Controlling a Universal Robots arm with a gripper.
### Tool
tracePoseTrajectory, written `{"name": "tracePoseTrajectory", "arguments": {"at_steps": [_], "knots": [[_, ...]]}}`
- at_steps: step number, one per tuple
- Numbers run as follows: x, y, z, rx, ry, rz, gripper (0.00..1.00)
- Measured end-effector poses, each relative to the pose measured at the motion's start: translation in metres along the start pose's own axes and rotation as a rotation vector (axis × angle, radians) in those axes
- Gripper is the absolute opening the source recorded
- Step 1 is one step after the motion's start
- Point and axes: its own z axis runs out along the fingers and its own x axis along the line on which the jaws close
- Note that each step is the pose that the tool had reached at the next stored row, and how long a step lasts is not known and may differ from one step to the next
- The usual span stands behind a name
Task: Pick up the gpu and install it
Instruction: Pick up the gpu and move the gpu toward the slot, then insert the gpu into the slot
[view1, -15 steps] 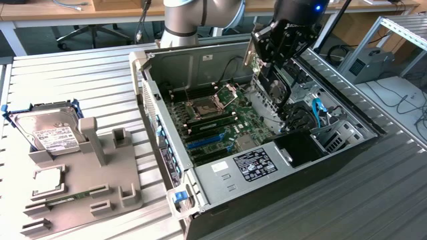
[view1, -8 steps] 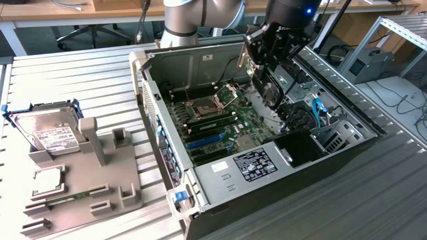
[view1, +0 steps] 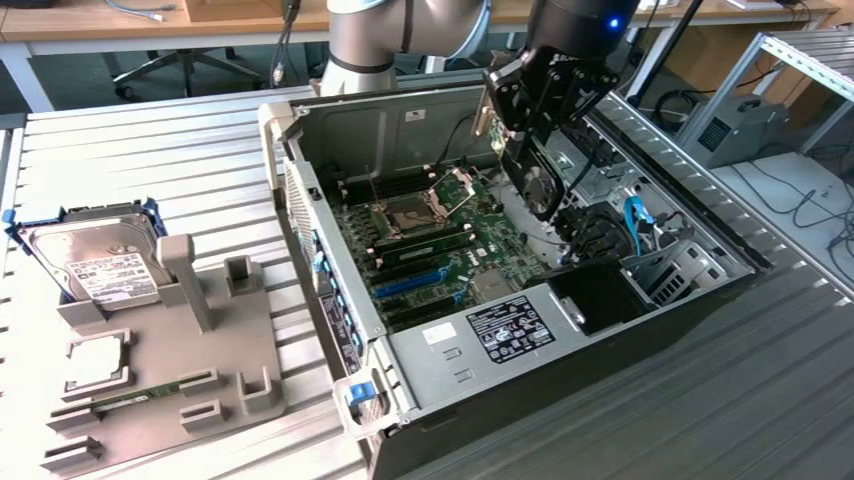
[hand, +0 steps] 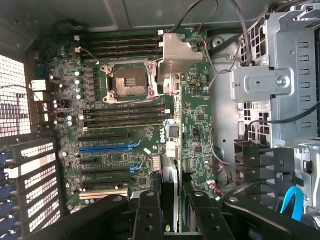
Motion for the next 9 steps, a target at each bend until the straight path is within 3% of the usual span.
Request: {"name": "tracePoseTrajectory", "arguments": {"at_steps": [9], "knots": [[0.0001,0.0000,0.0000,-0.0005,0.0005,-0.017,0.26]]}}
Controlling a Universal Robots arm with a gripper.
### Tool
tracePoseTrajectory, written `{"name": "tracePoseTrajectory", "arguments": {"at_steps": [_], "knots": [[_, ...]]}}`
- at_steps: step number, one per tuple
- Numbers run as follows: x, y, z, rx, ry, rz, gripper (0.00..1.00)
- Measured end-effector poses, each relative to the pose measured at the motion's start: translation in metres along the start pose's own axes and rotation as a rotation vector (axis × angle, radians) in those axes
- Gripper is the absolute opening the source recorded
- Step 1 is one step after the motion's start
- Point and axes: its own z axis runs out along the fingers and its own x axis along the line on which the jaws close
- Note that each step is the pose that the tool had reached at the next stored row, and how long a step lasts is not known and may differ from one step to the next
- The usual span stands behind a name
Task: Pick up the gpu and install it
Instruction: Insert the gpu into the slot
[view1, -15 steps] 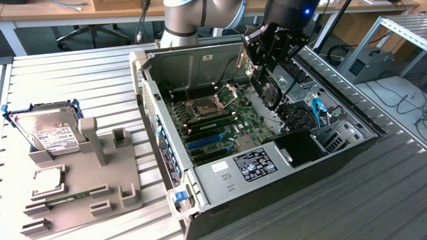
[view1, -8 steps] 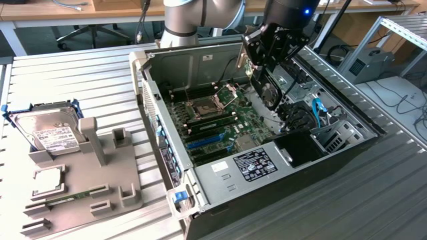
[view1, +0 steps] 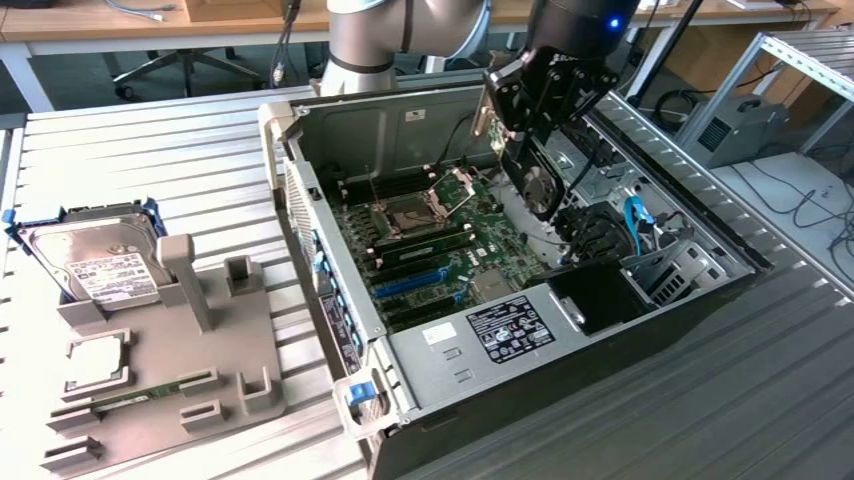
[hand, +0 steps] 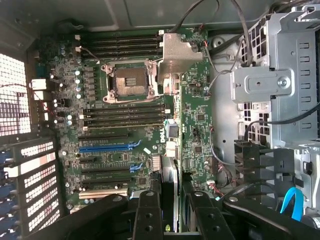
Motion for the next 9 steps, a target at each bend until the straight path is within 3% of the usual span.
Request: {"name": "tracePoseTrajectory", "arguments": {"at_steps": [9], "knots": [[0.0000,0.0000,0.0000,-0.0019,0.0022,-0.077,0.26]]}}
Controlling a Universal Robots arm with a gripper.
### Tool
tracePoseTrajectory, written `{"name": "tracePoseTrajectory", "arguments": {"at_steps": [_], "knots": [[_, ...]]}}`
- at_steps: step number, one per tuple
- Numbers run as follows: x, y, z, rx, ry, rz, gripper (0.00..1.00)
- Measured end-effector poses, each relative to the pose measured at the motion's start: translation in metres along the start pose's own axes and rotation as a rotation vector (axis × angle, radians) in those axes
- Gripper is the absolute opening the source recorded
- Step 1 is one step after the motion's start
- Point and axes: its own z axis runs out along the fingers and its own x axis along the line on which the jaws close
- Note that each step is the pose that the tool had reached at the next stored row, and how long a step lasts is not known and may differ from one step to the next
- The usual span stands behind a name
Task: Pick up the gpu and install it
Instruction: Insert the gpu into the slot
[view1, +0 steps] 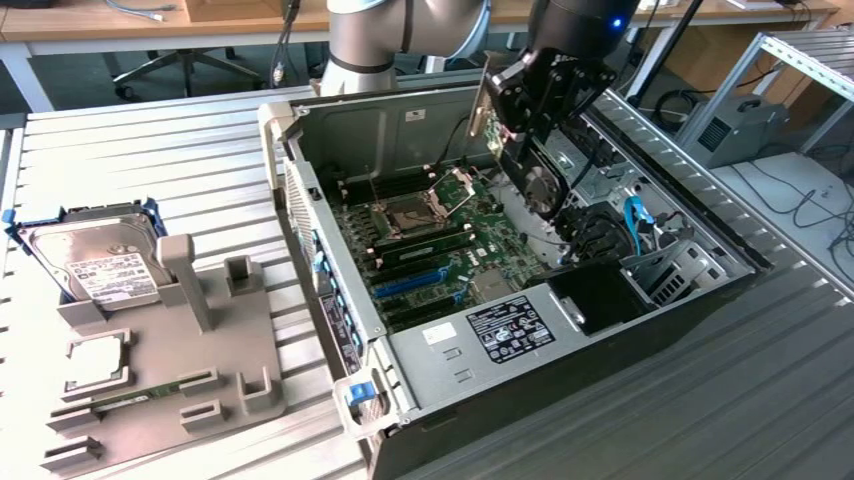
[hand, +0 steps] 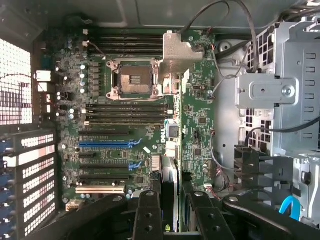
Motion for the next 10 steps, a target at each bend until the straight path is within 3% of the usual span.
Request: {"name": "tracePoseTrajectory", "arguments": {"at_steps": [10], "knots": [[0.0000,0.0000,0.0000,-0.0014,0.0019,-0.065,0.26]]}}
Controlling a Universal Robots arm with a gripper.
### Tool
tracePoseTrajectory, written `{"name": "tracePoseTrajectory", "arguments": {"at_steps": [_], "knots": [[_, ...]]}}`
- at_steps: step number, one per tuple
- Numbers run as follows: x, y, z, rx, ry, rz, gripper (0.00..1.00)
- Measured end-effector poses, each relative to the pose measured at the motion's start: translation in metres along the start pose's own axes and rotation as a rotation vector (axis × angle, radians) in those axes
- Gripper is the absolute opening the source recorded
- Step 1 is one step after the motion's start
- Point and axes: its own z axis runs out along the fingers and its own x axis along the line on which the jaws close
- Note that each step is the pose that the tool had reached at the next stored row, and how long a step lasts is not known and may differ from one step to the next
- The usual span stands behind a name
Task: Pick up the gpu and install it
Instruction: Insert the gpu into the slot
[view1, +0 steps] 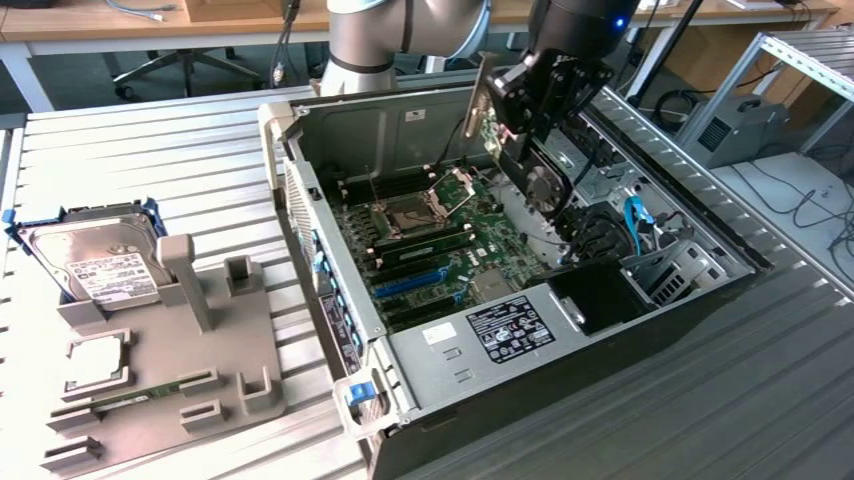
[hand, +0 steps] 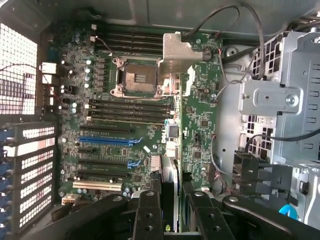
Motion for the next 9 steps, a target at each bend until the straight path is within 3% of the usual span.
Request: {"name": "tracePoseTrajectory", "arguments": {"at_steps": [9], "knots": [[0.0000,0.0000,0.0000,-0.0010,0.0011,-0.037,0.26]]}}
